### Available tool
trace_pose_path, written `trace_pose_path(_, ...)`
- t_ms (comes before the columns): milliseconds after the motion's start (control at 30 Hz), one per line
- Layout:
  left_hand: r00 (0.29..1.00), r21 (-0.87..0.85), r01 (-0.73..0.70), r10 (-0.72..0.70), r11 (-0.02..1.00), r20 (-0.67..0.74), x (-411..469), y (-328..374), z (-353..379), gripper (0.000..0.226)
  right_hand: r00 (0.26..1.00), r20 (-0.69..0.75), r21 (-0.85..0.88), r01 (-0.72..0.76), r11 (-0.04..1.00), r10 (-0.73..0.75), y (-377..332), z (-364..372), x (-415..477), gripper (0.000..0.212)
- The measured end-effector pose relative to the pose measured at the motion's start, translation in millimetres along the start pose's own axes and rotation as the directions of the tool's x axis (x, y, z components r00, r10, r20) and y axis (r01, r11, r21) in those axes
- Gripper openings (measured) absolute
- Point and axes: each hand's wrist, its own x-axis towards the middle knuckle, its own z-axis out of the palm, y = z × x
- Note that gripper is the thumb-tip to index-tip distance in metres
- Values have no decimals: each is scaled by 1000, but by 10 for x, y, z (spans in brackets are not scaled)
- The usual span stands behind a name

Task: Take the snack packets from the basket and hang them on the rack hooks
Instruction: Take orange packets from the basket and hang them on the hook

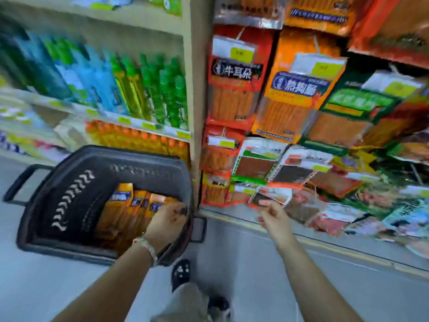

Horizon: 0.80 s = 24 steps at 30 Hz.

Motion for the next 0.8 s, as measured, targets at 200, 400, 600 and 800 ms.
trace_pose_path(200, 911, 6, 393, -389, 920, -137, -553, -918, -251, 29, 949, 172, -191, -232, 954, 265, 549, 709, -526, 13)
trace_pose_path(400, 887, 29, 461, -459, 887, -60, -445, -1573, -831, 25, 918, 273, -312, -199, 929, 288, 474, 1639, -670, 15)
trace_pose_path(600, 864, 102, 465, -476, 879, 164, 26, -2157, -1528, 13, 895, 323, -376, -178, 909, 308, 381, 2667, -605, 17)
trace_pose_path(800, 825, 167, 509, -534, 845, 187, 528, -2806, -1929, 24, 749, 339, -387, -439, 811, 568, 744, 3504, -168, 15)
